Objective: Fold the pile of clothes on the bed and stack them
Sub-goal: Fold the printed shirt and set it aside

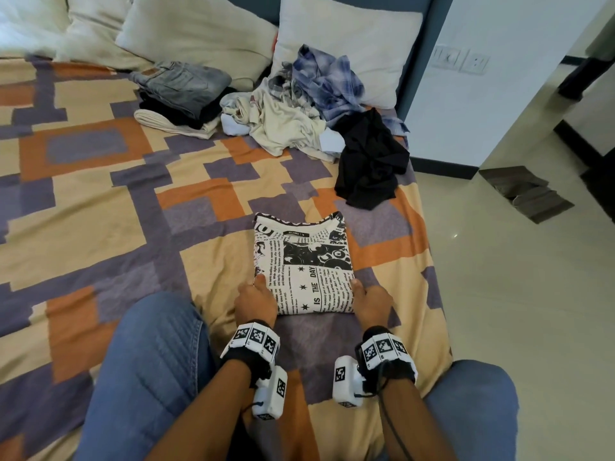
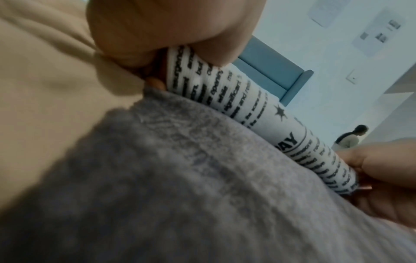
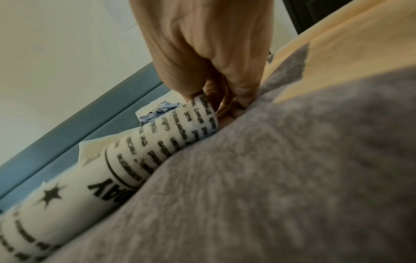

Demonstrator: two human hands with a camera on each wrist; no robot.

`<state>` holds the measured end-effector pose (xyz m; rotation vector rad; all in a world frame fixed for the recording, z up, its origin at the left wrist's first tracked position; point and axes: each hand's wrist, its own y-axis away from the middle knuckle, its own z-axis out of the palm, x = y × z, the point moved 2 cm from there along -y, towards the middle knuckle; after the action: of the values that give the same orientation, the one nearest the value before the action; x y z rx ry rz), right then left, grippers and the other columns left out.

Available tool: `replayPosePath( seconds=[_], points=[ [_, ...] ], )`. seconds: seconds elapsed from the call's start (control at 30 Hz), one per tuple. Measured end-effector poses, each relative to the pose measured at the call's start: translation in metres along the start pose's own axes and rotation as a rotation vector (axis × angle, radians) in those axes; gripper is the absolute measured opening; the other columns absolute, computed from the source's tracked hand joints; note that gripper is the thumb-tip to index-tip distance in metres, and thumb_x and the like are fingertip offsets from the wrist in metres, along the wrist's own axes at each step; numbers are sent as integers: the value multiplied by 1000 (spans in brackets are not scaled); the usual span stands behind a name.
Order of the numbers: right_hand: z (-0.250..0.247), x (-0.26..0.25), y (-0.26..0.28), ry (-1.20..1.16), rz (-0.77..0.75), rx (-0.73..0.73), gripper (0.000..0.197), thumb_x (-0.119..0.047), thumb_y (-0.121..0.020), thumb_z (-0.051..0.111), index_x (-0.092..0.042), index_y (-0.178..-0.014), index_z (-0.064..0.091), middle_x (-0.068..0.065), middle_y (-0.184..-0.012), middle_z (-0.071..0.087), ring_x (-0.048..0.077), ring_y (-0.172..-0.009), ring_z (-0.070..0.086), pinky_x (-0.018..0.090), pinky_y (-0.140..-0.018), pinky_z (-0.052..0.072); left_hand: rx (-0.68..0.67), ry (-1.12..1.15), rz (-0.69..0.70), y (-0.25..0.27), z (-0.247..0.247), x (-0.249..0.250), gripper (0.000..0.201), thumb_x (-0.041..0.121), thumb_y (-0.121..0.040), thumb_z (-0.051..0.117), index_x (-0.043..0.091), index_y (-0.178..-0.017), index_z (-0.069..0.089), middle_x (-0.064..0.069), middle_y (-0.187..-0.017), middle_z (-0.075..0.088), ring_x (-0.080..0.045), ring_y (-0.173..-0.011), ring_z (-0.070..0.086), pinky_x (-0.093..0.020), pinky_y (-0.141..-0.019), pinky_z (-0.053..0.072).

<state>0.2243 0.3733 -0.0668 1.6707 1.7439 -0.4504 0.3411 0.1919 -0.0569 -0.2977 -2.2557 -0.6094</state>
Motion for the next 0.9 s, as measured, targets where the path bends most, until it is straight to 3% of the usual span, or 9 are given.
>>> replayPosePath(
  seconds=[0.1,0.17,0.23,0.33,0.4,0.5,0.63,0.77,0.9],
  points=[
    [-4,-2,-2,-92,26,19,43,-35,-98,56,2,-77,62,23,-84,66,35,-82,62,37,-73,43,52,-13,7,0,-4,-2,41,32,-103,37,-6,-115,45,-31,-111,61,-45,-101,58,-41,-76,40],
    [-10,-9,-4,-232,61,63,29,-34,-95,61,-7,-88,53,15,-90,64,31,-87,61,34,-76,44,138,35,41,-3,-11,1,37,29,-101,43,-5,-114,48,-30,-115,59,-46,-105,56,-45,-83,41],
    [-11,-14,-12,-284,73,82,34,-41,-94,60,-9,-94,49,9,-95,62,28,-90,59,31,-79,44,177,74,79,-10,-16,9,42,31,-98,50,-3,-123,49,-29,-127,52,-45,-116,49,-47,-96,38],
    [-1,-20,-29,-198,87,-49,58,-62,-85,59,-7,-102,58,12,-105,64,32,-97,62,42,-89,51,44,31,58,-26,-15,26,59,41,-97,51,-3,-135,41,-27,-136,47,-44,-123,46,-45,-100,38],
    [7,-22,-34,-160,94,-188,64,-65,-82,60,-8,-112,57,9,-110,64,30,-101,63,46,-92,53,-77,-76,14,-38,-11,32,69,49,-97,47,-6,-138,38,-25,-140,44,-42,-126,44,-43,-101,37],
    [13,-26,-34,-220,66,-310,51,-50,-84,71,-13,-115,53,2,-112,66,23,-102,63,45,-94,52,-244,-153,-41,-49,-12,35,75,54,-96,46,-5,-141,34,-19,-144,43,-36,-129,44,-37,-98,36],
    [14,-26,-30,-468,65,-428,20,-35,-85,75,-24,-100,68,1,-103,75,21,-96,71,49,-92,55,-410,108,-116,-65,-9,31,55,51,-90,59,1,-113,62,-15,-113,68,-31,-96,64,-36,-89,50],
    [6,-36,-17,-541,-1,-498,25,-34,-86,75,-24,-108,69,-4,-105,75,16,-99,71,44,-92,55,-497,313,-155,-63,-1,29,50,51,-85,67,7,-108,68,-12,-98,74,-31,-92,70,-48,-95,52],
    [-7,-46,-13,-700,10,-521,41,-17,-82,78,-17,-120,63,4,-111,74,20,-99,72,39,-81,59,-560,499,-200,-51,-7,38,35,33,-89,68,6,-110,65,-16,-98,73,-33,-89,70,-43,-80,56]
  ],
)
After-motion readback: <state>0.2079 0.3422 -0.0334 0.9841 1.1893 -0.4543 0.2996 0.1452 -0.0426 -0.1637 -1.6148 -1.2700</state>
